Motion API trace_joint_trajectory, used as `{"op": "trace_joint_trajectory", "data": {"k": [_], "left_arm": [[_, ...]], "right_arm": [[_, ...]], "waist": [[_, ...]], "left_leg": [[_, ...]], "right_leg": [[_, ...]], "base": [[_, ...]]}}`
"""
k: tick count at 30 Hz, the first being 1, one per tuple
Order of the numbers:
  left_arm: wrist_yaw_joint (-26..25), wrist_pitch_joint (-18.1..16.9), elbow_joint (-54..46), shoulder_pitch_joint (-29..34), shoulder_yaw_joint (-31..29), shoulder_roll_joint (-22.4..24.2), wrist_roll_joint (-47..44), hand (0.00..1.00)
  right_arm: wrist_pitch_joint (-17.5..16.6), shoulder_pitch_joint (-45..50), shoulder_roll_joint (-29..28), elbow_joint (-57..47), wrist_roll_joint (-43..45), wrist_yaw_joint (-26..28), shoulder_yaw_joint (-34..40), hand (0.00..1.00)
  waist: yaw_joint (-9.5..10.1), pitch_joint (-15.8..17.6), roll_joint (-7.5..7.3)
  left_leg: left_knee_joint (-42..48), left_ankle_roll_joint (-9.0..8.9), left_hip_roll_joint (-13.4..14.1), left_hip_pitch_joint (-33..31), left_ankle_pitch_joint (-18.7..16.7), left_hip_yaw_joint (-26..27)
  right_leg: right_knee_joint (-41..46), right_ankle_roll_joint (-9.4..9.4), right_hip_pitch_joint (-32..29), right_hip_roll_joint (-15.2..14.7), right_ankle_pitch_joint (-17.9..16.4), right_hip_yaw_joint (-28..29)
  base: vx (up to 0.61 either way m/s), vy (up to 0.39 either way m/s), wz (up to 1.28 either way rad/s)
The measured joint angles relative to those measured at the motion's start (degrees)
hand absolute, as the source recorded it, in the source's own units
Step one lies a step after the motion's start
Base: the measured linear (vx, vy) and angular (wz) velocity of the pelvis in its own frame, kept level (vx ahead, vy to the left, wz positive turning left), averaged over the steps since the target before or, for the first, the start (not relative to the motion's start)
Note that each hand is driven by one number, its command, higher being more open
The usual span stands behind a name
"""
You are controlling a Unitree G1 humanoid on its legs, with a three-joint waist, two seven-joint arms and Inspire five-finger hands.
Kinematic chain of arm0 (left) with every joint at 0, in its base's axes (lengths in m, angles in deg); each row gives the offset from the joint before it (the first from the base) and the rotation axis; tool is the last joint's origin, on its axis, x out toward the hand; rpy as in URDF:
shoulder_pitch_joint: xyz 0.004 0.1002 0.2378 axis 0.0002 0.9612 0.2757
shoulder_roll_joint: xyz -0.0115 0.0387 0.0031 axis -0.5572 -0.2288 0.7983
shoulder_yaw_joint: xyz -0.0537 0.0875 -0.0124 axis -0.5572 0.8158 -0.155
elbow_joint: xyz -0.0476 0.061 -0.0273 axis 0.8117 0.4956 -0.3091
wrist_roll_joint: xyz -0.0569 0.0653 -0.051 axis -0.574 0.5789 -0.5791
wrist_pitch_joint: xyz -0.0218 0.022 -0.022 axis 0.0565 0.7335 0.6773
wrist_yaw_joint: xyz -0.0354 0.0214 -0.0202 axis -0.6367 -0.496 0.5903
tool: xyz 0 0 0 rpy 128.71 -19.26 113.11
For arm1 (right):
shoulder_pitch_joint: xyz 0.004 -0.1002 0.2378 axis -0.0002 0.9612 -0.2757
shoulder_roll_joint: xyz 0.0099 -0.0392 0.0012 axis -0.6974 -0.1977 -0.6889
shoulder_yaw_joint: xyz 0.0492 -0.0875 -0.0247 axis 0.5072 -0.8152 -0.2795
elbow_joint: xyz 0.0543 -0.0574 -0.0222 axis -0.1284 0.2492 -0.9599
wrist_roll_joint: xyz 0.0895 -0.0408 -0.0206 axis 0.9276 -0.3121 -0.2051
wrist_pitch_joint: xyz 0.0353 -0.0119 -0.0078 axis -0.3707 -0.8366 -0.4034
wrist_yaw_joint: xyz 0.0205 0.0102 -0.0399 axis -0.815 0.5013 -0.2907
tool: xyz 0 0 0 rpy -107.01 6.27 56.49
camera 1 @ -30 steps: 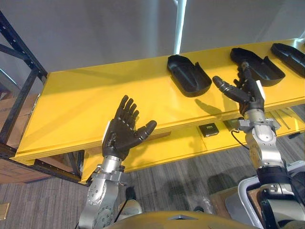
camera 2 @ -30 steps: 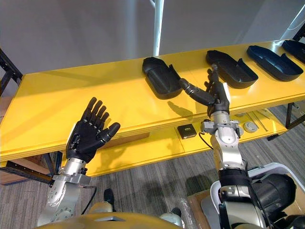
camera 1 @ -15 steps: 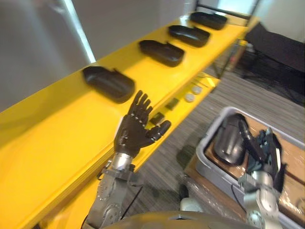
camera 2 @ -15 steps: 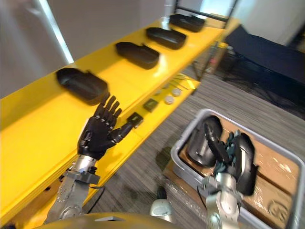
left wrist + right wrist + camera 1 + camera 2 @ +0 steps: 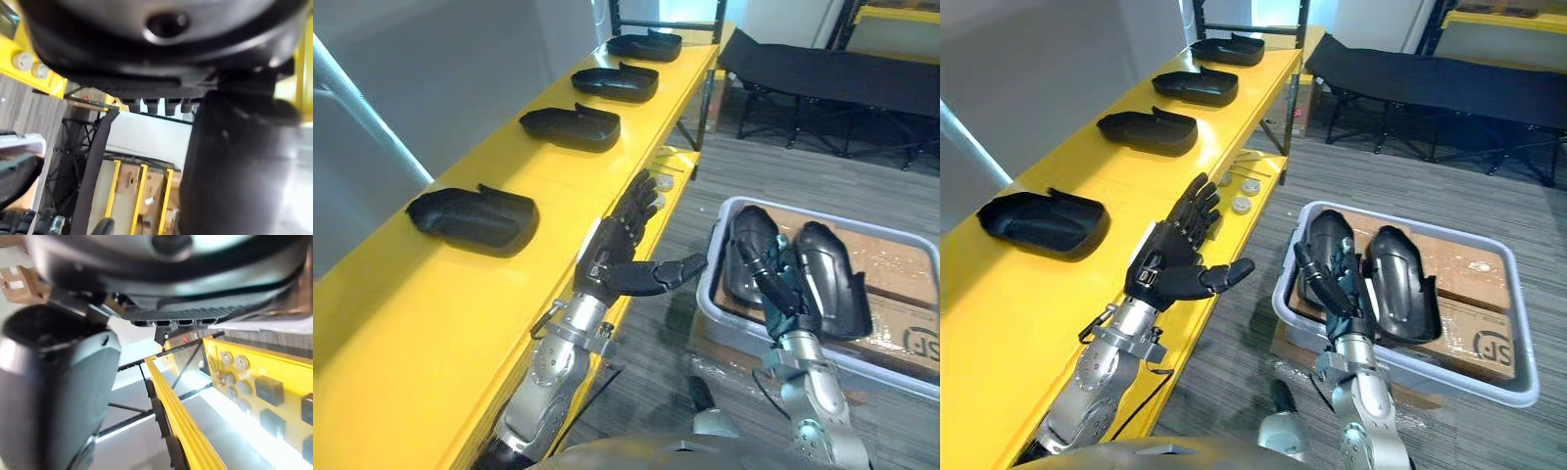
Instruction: Walk over and take three plastic housings, then place them on the shelf
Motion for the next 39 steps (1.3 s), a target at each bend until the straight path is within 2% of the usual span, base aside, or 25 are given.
{"op": "trace_joint_trajectory", "data": {"k": [3, 8, 10, 11, 12, 13, 15, 18, 20, 21, 22, 23, 24, 25, 26, 27, 28, 29, 30, 31, 32, 35, 37, 38, 39], "left_arm": [[1.1, 0.0, -0.3, 1.1, -0.5, 0.1, -0.6, 1.00], [1.5, 0.0, -0.2, 2.5, 1.2, 0.7, -2.5, 1.00], [-1.4, 0.0, -0.2, 2.2, 1.4, 1.4, -2.2, 1.00], [-2.5, 0.0, -0.2, 1.9, 0.8, 1.2, -2.2, 1.00], [-2.9, -0.1, -0.3, 1.7, 0.2, 1.3, -2.2, 1.00], [-3.7, 0.0, 0.9, 1.3, -1.2, 0.9, -2.2, 1.00], [-3.7, 0.0, 1.3, 2.2, -2.4, 0.9, -2.2, 1.00], [-2.4, -0.7, 2.1, 2.6, -4.8, 0.8, -3.1, 1.00], [-1.5, -1.7, 2.1, 2.7, -5.4, 0.2, -4.9, 1.00], [-1.2, -2.0, 2.1, 2.7, -5.6, -0.3, -5.2, 1.00], [-1.1, -2.4, 2.1, 2.7, -5.7, -0.8, -6.0, 1.00], [-1.1, -2.5, 2.1, 2.7, -5.7, -1.0, -7.3, 1.00], [-1.5, -2.5, 2.3, 3.3, -5.7, -0.5, -9.4, 1.00], [-2.5, -2.4, 3.7, 4.1, -5.5, 1.2, -10.6, 1.00], [-3.3, -2.4, 4.7, 4.5, -5.0, 1.6, -11.2, 1.00], [-4.4, -2.4, 7.0, 5.1, -3.4, 2.6, -11.7, 1.00], [-4.9, -2.3, 9.0, 5.1, -1.1, 3.8, -11.7, 1.00], [-5.0, -2.2, 9.2, 5.1, -0.7, 4.3, -11.7, 1.00], [-5.1, -2.2, 9.3, 5.6, 1.0, 5.6, -11.7, 1.00], [-4.8, -2.3, 9.1, 6.7, 2.7, 6.1, -11.6, 1.00], [-4.5, -2.4, 8.8, 7.0, 3.3, 6.1, -11.6, 1.00], [-3.7, -3.9, 8.8, 7.6, 3.8, 5.7, -11.2, 1.00], [-3.7, -4.7, 8.8, 8.0, 3.2, 5.7, -11.2, 1.00], [-3.4, -5.2, 8.8, 8.3, 2.2, 5.4, -11.3, 1.00], [-3.1, -5.3, 8.7, 8.2, 1.2, 5.1, -11.3, 1.00]], "right_arm": [[0.4, -0.1, -0.3, 0.8, -0.9, -0.4, -2.0, 1.00], [1.2, 0.9, -1.5, 0.7, -2.5, -1.7, -4.7, 1.00], [1.2, 1.9, -1.8, 1.0, -0.1, 0.0, -4.0, 1.00], [1.2, 1.0, -1.8, 1.3, 0.1, 0.3, -4.0, 1.00], [1.2, 0.0, -1.9, 1.4, 0.1, 0.4, -4.1, 1.00], [0.6, -2.5, -1.8, 3.0, 0.0, 0.0, -4.6, 1.00], [0.1, -5.7, -1.3, 5.6, -0.4, -0.6, -5.8, 1.00], [-0.1, -10.7, -1.2, 8.9, -1.5, -3.4, -9.9, 1.00], [-0.1, -11.4, -2.8, 9.0, -4.5, -4.0, -11.6, 1.00], [0.1, -11.2, -4.4, 8.9, -6.4, -4.3, -12.1, 1.00], [0.5, -10.8, -5.4, 8.9, -7.9, -4.4, -12.5, 1.00], [0.9, -10.8, -5.4, 8.8, -8.0, -3.9, -12.6, 1.00], [2.1, -10.9, -4.3, 7.9, -8.0, -3.1, -12.7, 1.00], [3.0, -10.8, -2.3, 6.5, -7.8, -2.2, -12.4, 1.00], [3.4, -9.8, -1.5, 5.4, -7.7, -1.9, -12.1, 1.00], [4.0, -6.9, 0.0, 3.1, -7.6, -1.2, -10.6, 1.00], [3.9, -4.1, 1.8, 1.0, -7.8, -1.1, -8.4, 1.00], [3.8, -3.8, 2.2, 0.9, -7.8, -1.1, -7.9, 1.00], [3.7, -3.5, 2.8, 0.9, -8.7, -1.3, -5.1, 1.00], [2.6, -3.3, 3.1, 0.9, -10.3, -1.5, -2.9, 1.00], [1.7, -3.3, 3.8, 0.9, -10.5, -1.5, -2.3, 1.00], [-2.8, -6.0, 6.5, 1.4, -12.6, -4.8, -1.5, 1.00], [-4.1, -8.9, 7.1, 4.0, -12.8, -6.2, -0.9, 1.00], [-4.3, -11.6, 6.5, 7.1, -12.5, -6.6, -0.5, 1.00], [-4.3, -12.9, 6.3, 9.1, -12.1, -7.0, -0.3, 1.00]], "waist": [[1.30, 0.2, -0.68], [0.89, 0.8, -1.87], [0.57, 1.7, -2.28], [1.05, 1.7, -2.28], [1.69, 1.9, -1.92], [1.52, 2.5, -1.45], [1.83, 2.7, -1.43], [4.65, 3.0, -0.91], [5.98, 3.3, -1.26], [6.03, 3.9, -1.94], [6.00, 4.2, -3.26], [6.02, 4.3, -3.97], [6.27, 4.3, -4.04], [5.86, 4.9, -3.03], [5.47, 5.1, -2.99], [3.94, 5.1, -2.94], [2.08, 5.5, -2.89], [1.89, 5.6, -3.00], [1.79, 5.7, -2.84], [1.84, 5.7, -2.56], [1.83, 5.6, -2.37], [2.28, 5.7, -1.57], [3.20, 5.5, -0.77], [3.35, 5.2, -0.14], [3.43, 5.6, -0.68]], "left_leg": [[0.9, -0.18, 0.1, -0.7, -0.1, -0.7], [0.9, -0.14, 0.1, 1.4, -0.6, 1.1], [2.6, 1.03, 0.2, 2.2, -1.1, 1.9], [2.8, 1.83, 0.3, 2.1, -1.3, 2.5], [2.8, 2.27, 1.5, 1.9, -1.4, 3.5], [4.7, 2.44, 2.4, 0.7, -1.5, 4.2], [6.9, 2.56, 3.7, -0.3, -1.6, 4.2], [11.9, 1.05, 8.2, -3.9, -2.1, 4.0], [15.5, -1.46, 11.4, -5.7, -3.0, 3.4], [17.8, -3.49, 13.8, -6.2, -3.4, 2.8], [19.1, -5.59, 16.1, -6.1, -3.4, 2.3], [19.5, -6.40, 17.2, -6.1, -3.2, 2.0], [20.7, -5.55, 19.7, -6.7, -2.3, 1.2], [22.2, 0.28, 22.4, -8.2, 1.2, -1.0], [21.9, 3.57, 23.1, -8.7, 3.9, -0.8], [20.6, 6.91, 24.6, -9.2, 10.8, 2.1], [19.5, 7.70, 26.1, -10.4, 16.7, 5.9], [19.8, 7.04, 25.9, -10.6, 16.6, 6.4], [20.8, 2.92, 23.3, -10.9, 13.6, 7.2], [21.6, 0.43, 20.0, -11.1, 10.1, 7.6], [22.0, -0.16, 18.3, -11.6, 8.7, 8.3], [17.6, 0.71, 9.4, -15.0, 5.5, 8.1], [11.3, 3.19, 6.9, -14.8, 7.5, 7.8], [8.6, 3.38, 5.9, -13.8, 6.7, 8.2], [7.5, 3.78, 4.7, -13.8, 7.0, 8.6]], "right_leg": [[-0.1, 0.00, 0.0, 0.0, 0.0, -0.3], [2.4, -0.12, -0.8, 0.8, 0.3, -1.8], [5.0, -3.32, -1.8, 1.6, 3.3, -8.8], [3.5, -3.71, -2.3, 2.2, 7.4, -10.2], [3.2, -3.70, -2.8, 2.4, 8.4, -10.9], [16.3, -9.54, -6.0, 1.0, -2.1, -16.5], [28.7, -11.34, -8.0, -1.9, -9.7, -20.1], [37.6, -11.21, -7.9, -9.1, -12.2, -21.6], [39.5, -10.23, -7.3, -12.0, -11.8, -20.4], [38.6, -5.92, -4.8, -12.8, -11.9, -20.2], [36.3, -0.29, -1.8, -12.8, -12.5, -21.7], [34.7, 2.27, -0.5, -12.4, -15.3, -23.5], [32.5, 3.31, 0.8, -9.8, -22.0, -26.1], [33.2, 1.96, 0.2, -6.8, -23.6, -26.6], [32.9, 1.07, 0.2, -5.9, -24.1, -26.7], [31.6, -0.77, 0.5, -4.7, -24.0, -27.8], [28.2, -2.87, 1.6, -3.2, -23.1, -29.0], [27.5, -3.44, 1.7, -3.0, -22.7, -28.8], [24.2, -4.75, 2.5, -2.2, -21.2, -28.2], [19.9, -5.63, 4.2, -1.4, -19.2, -28.0], [18.0, -5.85, 5.1, -0.9, -18.3, -28.0], [13.7, -6.34, 5.8, 0.4, -16.2, -27.4], [14.2, -5.96, 4.4, 0.8, -16.0, -26.1], [14.0, -5.32, 3.8, 0.6, -15.6, -25.5], [13.9, -4.73, 3.3, -0.3, -15.2, -25.5]], "base": [[0.03, 0.037, 0.08], [0.03, -0.007, -0.26], [-0.10, -0.016, -0.55], [-0.18, 0.001, -0.76], [-0.27, -0.002, -0.70], [-0.27, -0.004, -0.43], [-0.17, -0.033, -0.11], [-0.07, -0.112, -0.19], [-0.06, -0.233, -0.26], [-0.08, -0.438, -0.23], [-0.05, -0.459, -0.17], [-0.03, -0.556, -0.40], [-0.01, -0.588, -0.67], [-0.02, -0.667, -0.70], [0.01, -0.650, -0.37], [0.05, -0.631, 0.06], [0.06, -0.512, 0.12], [0.06, -0.415, -0.11], [0.07, -0.319, -0.37], [0.07, -0.273, -0.41], [0.08, -0.200, -0.32], [0.06, -0.093, -0.23], [0.01, 0.030, -0.39], [0.01, 0.075, -0.32], [0.01, 0.075, -0.12]]}}
